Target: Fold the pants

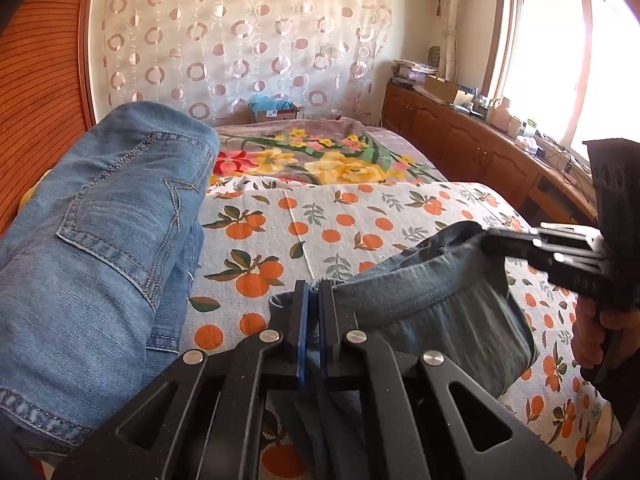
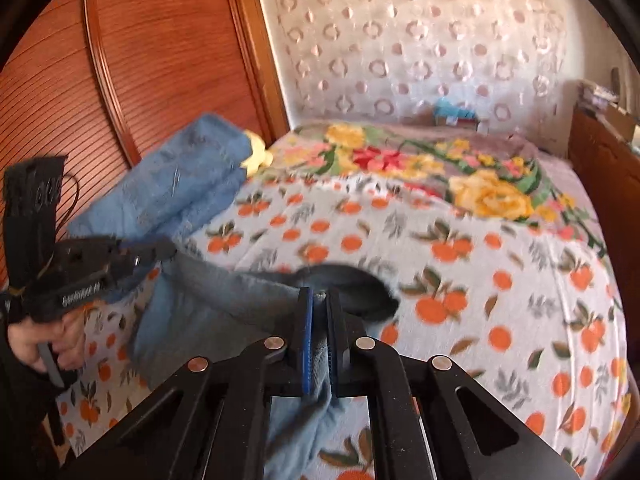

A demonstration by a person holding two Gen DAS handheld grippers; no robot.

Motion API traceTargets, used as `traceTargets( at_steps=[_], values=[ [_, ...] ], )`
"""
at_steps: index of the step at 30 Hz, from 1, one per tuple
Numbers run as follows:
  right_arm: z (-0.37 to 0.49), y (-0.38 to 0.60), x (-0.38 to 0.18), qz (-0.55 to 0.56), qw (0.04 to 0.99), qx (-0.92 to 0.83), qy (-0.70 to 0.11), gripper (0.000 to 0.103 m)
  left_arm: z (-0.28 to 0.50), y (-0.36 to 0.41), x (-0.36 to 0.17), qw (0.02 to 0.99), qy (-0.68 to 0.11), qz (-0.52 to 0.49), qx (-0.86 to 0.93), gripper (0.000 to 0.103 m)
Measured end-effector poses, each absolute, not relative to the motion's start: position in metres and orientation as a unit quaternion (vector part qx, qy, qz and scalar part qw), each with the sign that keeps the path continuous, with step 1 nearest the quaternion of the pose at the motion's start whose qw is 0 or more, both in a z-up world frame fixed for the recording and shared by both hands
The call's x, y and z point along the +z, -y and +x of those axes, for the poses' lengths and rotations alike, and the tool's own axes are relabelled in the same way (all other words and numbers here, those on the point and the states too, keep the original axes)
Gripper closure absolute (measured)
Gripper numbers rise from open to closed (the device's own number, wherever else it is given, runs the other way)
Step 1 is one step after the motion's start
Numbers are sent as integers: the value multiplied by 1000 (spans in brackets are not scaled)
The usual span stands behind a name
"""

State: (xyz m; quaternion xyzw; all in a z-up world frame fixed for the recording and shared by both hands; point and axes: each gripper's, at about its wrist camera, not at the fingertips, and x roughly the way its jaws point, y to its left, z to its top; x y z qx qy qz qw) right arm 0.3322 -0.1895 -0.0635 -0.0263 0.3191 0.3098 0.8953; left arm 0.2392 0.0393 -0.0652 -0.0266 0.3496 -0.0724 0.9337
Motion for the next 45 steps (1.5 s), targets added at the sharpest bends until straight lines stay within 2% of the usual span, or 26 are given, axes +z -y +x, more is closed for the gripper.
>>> traceTargets(
  at_steps=[6,7,9,11,13,17,26,35,43,45],
  values=[
    [342,182,-75,-22,898,287,-333,97,238,-37,-67,934,-350,-17,-64,98],
    [342,184,-78,-16,896,288,-338,97,236,-37,-68,934,-352,-16,-66,95],
    [339,187,-78,-10,895,285,-343,90,232,-37,-70,930,-361,-14,-68,90],
    [334,194,-74,-12,898,277,-342,85,227,-37,-72,926,-370,-17,-73,79],
    [319,203,-72,-15,894,287,-343,82,218,-34,-75,923,-374,-16,-85,72],
    [289,212,-76,-40,884,300,-356,75,200,-31,-77,922,-374,-17,-97,71],
    [245,226,-87,-49,873,316,-368,74,166,-28,-87,910,-400,-1,-107,70],
    [246,209,-100,-78,864,324,-376,74,152,-22,-106,895,-432,14,-110,70],
    [249,201,-103,-94,860,325,-383,74,154,-21,-105,896,-430,28,-108,70],
    [247,202,-102,-92,857,333,-382,69,155,-22,-106,896,-430,23,-108,70]
  ],
)
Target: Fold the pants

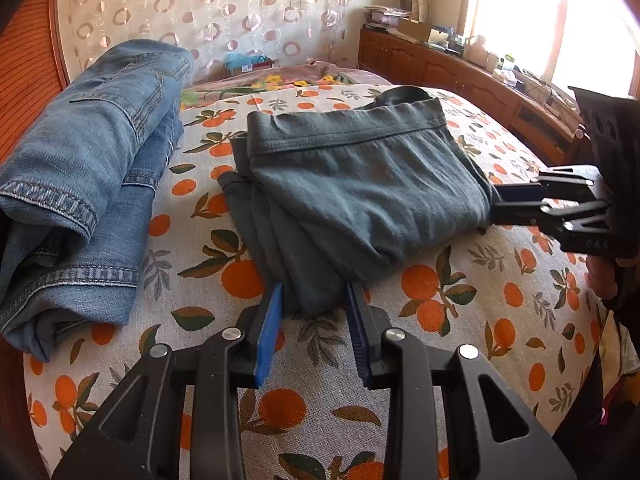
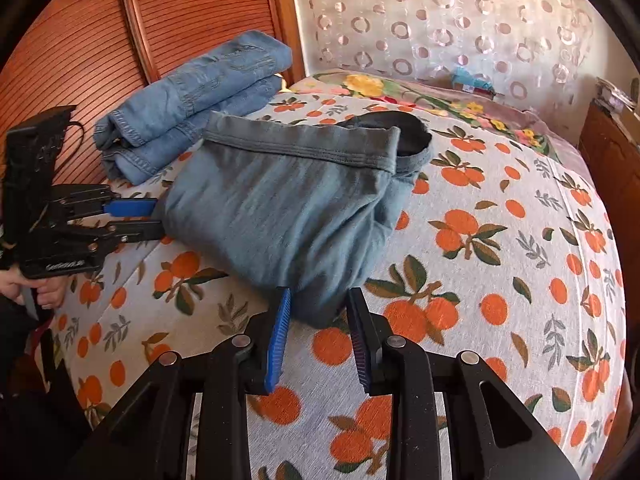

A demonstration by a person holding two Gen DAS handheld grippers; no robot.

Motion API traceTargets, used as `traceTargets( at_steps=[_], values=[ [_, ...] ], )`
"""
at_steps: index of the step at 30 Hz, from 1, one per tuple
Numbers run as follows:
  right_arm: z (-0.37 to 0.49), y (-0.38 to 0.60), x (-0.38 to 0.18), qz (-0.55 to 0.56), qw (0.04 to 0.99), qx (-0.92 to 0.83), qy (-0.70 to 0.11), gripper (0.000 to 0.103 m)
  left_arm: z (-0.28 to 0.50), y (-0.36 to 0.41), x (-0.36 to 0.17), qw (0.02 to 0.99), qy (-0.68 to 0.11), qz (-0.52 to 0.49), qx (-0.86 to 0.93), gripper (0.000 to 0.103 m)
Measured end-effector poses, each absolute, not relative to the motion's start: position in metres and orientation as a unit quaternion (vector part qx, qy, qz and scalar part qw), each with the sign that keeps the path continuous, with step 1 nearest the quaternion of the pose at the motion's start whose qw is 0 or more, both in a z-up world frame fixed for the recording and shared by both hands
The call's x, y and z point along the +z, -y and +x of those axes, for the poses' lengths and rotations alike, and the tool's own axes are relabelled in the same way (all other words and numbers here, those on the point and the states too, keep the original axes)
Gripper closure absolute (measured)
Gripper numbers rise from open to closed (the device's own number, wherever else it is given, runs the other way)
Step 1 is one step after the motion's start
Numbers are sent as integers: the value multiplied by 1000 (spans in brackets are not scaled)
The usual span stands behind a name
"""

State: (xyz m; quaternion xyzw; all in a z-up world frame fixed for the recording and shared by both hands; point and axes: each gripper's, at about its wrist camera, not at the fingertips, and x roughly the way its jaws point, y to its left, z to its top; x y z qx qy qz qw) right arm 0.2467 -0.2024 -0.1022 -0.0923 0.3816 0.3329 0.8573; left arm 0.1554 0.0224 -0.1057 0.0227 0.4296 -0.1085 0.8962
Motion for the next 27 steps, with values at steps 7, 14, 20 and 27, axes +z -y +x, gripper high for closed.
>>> traceTargets(
  at_steps=[7,14,20,27],
  values=[
    [241,198,-107,-115,860,320,-380,57,155,-22,-107,900,-423,23,-104,70],
    [240,196,-107,-122,866,317,-367,75,155,-22,-108,900,-423,24,-104,70],
    [239,205,-98,-98,868,327,-362,96,154,-26,-107,900,-422,17,-108,94],
    [236,215,-90,-98,871,327,-354,97,147,-39,-93,911,-402,12,-92,96]
  ],
)
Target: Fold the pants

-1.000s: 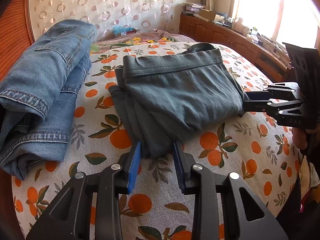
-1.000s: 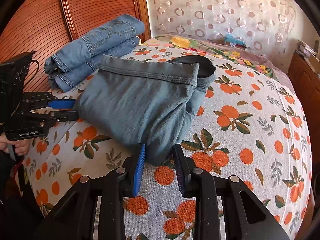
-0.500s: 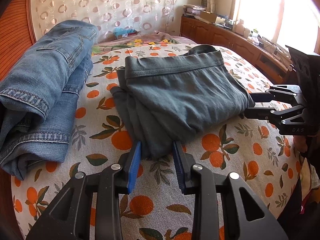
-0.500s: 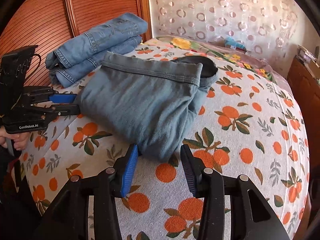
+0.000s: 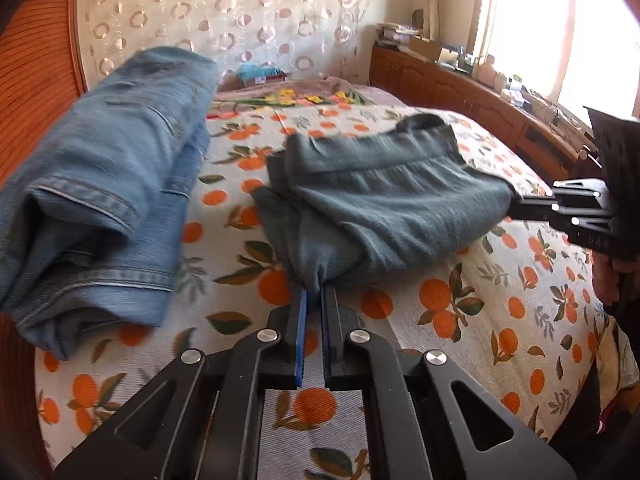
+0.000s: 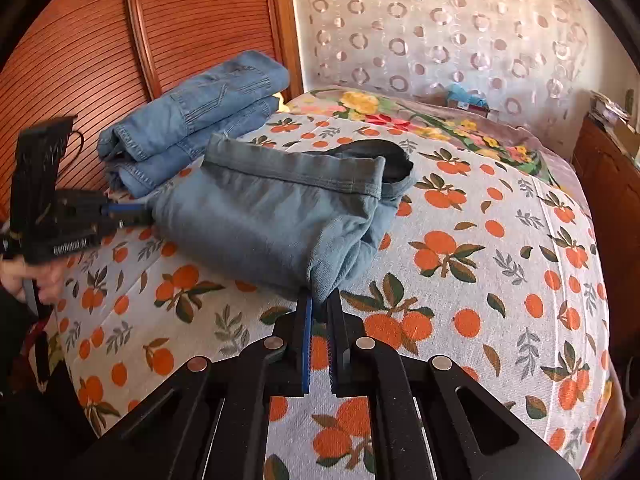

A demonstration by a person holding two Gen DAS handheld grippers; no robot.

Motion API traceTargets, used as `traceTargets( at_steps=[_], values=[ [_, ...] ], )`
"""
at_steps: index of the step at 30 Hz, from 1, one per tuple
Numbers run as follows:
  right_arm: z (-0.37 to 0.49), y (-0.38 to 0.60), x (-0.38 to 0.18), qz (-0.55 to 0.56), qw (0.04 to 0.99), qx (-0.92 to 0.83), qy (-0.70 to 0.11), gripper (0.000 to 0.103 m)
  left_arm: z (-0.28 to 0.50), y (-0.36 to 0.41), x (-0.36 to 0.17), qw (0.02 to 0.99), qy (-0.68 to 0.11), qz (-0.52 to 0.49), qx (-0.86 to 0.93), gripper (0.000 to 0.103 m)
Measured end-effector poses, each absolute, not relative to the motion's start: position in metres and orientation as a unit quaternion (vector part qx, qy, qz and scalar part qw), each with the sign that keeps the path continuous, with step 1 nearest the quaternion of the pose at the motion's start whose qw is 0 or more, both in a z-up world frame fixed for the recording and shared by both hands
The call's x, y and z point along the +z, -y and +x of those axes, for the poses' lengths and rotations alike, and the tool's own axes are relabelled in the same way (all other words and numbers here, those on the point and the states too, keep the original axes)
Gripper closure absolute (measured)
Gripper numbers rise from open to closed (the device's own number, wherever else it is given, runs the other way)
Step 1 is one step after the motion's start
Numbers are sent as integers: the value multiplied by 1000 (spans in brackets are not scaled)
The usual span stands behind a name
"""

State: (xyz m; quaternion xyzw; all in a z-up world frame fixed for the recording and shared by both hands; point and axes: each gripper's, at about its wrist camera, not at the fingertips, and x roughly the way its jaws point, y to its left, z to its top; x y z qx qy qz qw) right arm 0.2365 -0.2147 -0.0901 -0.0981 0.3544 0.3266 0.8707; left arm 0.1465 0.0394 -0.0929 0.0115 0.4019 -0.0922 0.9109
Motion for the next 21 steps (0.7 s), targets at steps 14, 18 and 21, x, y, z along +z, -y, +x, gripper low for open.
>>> traceTargets(
  at_steps=[14,18,21],
  values=[
    [220,227,-96,-104,867,320,-366,98,133,-57,-104,901,-427,17,-70,103],
    [218,233,-91,-86,866,329,-365,97,128,-67,-98,904,-421,-7,-75,103],
    [216,240,-85,-78,872,323,-359,90,130,-65,-92,907,-414,-6,-71,95]
  ],
)
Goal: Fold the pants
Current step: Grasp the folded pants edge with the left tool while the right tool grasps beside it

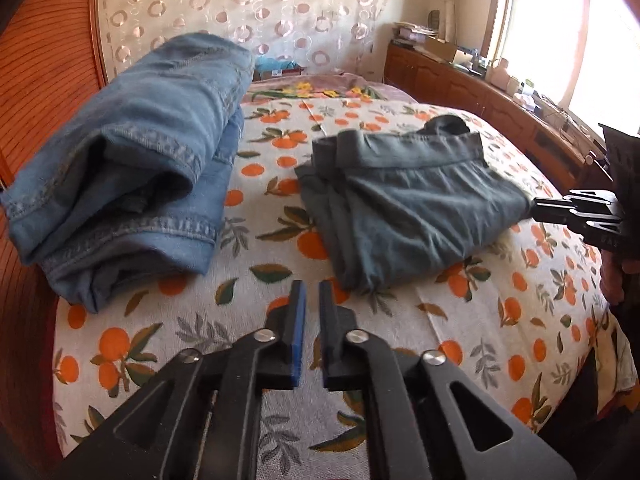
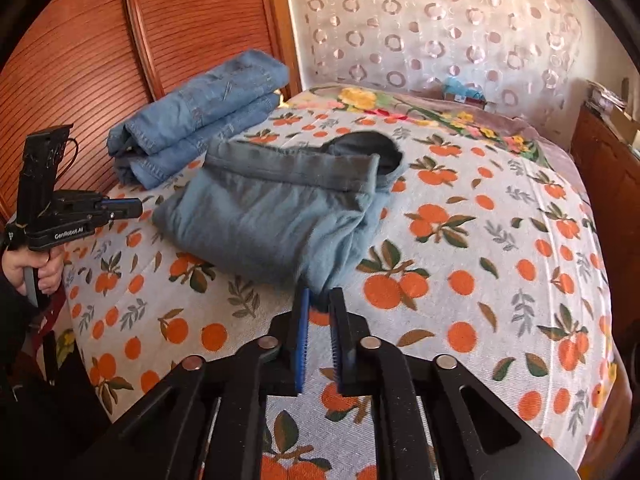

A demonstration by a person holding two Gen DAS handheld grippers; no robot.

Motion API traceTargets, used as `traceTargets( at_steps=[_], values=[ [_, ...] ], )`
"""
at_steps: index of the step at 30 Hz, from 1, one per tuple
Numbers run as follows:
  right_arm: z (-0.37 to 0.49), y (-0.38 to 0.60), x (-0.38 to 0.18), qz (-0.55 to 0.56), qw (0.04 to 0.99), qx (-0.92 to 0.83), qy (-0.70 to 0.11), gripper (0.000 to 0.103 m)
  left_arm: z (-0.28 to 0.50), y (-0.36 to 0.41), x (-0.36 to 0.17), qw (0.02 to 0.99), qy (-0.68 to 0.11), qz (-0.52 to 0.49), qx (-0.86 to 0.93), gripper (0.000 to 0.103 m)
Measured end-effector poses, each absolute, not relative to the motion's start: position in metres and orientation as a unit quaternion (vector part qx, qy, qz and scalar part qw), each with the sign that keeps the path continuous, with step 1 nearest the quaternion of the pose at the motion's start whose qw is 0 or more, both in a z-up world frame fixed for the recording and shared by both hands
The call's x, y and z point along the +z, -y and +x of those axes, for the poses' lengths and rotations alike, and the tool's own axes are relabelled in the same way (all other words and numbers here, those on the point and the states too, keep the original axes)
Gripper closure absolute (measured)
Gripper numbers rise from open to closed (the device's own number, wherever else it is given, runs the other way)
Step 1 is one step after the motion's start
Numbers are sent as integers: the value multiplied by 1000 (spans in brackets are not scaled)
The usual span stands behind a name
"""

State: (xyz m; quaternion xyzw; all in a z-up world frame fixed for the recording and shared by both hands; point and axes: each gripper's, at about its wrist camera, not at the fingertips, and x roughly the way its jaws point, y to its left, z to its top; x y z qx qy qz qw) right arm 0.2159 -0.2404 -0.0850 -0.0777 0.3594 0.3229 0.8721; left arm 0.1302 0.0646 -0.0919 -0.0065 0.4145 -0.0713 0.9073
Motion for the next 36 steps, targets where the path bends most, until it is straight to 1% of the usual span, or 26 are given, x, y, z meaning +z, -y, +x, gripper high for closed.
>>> traceTargets(
  at_steps=[2,4,6,7,8,9,12,15,32,36],
  values=[
    [215,246,-80,-71,876,318,-356,87,135,-60,-89,909,-410,-7,-79,88],
    [216,251,-75,-62,881,313,-350,81,142,-55,-87,910,-406,-8,-86,75],
    [220,254,-71,-54,880,318,-348,74,150,-50,-84,911,-402,-8,-90,70],
    [223,254,-70,-54,881,316,-348,73,154,-47,-83,912,-400,-7,-93,67],
    [226,253,-70,-56,882,314,-347,69,158,-45,-82,912,-398,-7,-98,62],
    [230,252,-70,-57,883,312,-346,64,164,-42,-80,913,-396,-10,-101,61],
    [243,246,-72,-50,882,313,-350,58,177,-39,-79,912,-396,-13,-105,60],
    [258,236,-75,-56,880,314,-353,55,191,-36,-81,910,-403,-10,-101,60],
    [342,202,-93,-71,850,352,-385,49,237,-43,-104,891,-445,-25,-84,59],
    [357,199,-97,-65,848,356,-388,47,236,-46,-106,893,-441,-25,-86,56]
  ],
)
